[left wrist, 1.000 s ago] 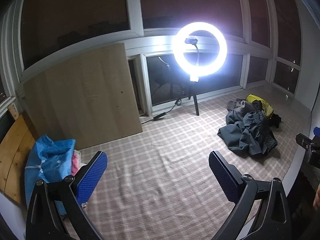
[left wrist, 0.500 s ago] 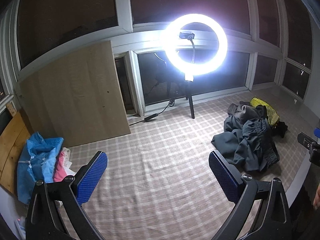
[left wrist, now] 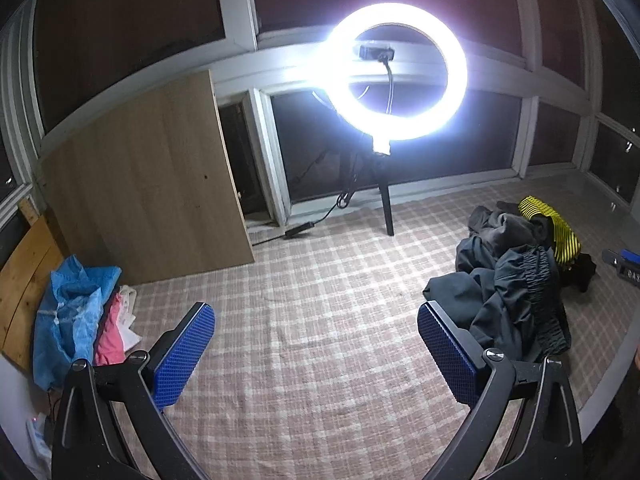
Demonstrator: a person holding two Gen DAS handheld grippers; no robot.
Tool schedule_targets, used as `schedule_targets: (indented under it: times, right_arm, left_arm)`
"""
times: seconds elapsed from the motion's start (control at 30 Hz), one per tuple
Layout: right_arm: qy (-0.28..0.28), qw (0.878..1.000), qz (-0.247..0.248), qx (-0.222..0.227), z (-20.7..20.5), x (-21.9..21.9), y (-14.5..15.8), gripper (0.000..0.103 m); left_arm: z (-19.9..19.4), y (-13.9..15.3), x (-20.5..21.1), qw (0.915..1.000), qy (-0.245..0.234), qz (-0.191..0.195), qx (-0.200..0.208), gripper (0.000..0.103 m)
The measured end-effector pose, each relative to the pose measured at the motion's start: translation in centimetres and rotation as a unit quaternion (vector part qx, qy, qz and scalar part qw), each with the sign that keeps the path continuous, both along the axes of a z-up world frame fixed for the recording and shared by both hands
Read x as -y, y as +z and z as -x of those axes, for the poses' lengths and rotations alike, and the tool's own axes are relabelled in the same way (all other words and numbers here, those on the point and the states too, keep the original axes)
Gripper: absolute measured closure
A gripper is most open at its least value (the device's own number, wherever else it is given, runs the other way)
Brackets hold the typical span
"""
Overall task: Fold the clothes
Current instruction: 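Grasp the dark grey trousers from the heap with the right gripper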
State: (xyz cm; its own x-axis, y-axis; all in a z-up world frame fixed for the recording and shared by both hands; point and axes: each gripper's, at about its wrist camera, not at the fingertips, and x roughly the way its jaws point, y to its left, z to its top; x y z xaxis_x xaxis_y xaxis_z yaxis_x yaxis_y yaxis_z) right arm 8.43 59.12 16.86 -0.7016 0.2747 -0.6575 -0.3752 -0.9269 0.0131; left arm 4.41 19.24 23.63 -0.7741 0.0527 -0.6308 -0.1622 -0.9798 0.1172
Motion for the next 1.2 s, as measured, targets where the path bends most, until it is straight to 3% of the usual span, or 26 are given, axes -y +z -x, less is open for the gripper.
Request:
schedule_targets:
  times: [0.17, 0.27, 0.4, 0.6, 0.73, 0.77, 0.83, 0.87, 0.9, 1.03, 1.2]
  right_arm:
    - [-0.002, 1.000, -0.001, 0.029, 3.7, -3.8, -2.8, 0.038]
    - [0.023, 0.999, 0.032, 0.034, 5.2, -4.3, -3.9, 0.038]
    - [0.083, 0.993, 0.073, 0.038, 6.1, -2.5, -5.3, 0.038]
    - [0.139, 0.983, 0.081, 0.084, 8.3, 1.1, -8.1, 0.033]
    - [0.176, 0.971, 0.085, 0.139, 10.3, 3.1, -10.3, 0.033]
    - [0.189, 0.968, 0.104, 0.130, 10.2, 3.3, -10.3, 0.033]
    - [0.197, 0.965, 0.120, 0.127, 10.4, 3.8, -10.5, 0.043]
    - [0.193, 0.965, 0.117, 0.133, 10.6, 4.1, -10.8, 0.081]
    - [0.188, 0.965, 0.116, 0.138, 10.8, 4.3, -11.0, 0.090]
    - [0.200, 0.961, 0.166, 0.098, 8.9, 3.0, -7.1, 0.091]
    - [0.157, 0.969, 0.188, -0.041, 2.4, -0.3, 4.7, 0.091]
  left_arm:
    - [1.2, -1.2, -1.0, 0.9995, 0.016, 0.017, 0.021, 0.001]
    - [1.9, -1.4, -1.4, 0.9991, 0.022, 0.025, 0.026, 0.001]
    - [2.7, -1.7, -1.9, 0.9987, 0.025, 0.032, 0.031, 0.001]
    - [3.6, -2.0, -2.3, 0.9983, 0.025, 0.037, 0.038, 0.001]
    - [3.8, -2.2, -1.8, 0.9978, 0.028, 0.041, 0.044, 0.001]
    - [3.8, -2.2, -1.6, 0.9978, 0.029, 0.040, 0.043, 0.001]
    - [3.9, -2.5, -1.4, 0.9976, 0.030, 0.043, 0.045, 0.001]
    - [3.9, -2.6, -1.2, 0.9975, 0.030, 0.045, 0.047, 0.001]
    - [4.0, -2.6, -1.1, 0.9975, 0.028, 0.044, 0.048, 0.002]
    - [3.7, -2.2, 0.1, 0.9980, 0.020, 0.048, 0.035, 0.002]
    - [3.4, -1.3, 3.4, 0.9989, 0.014, 0.040, 0.018, 0.002]
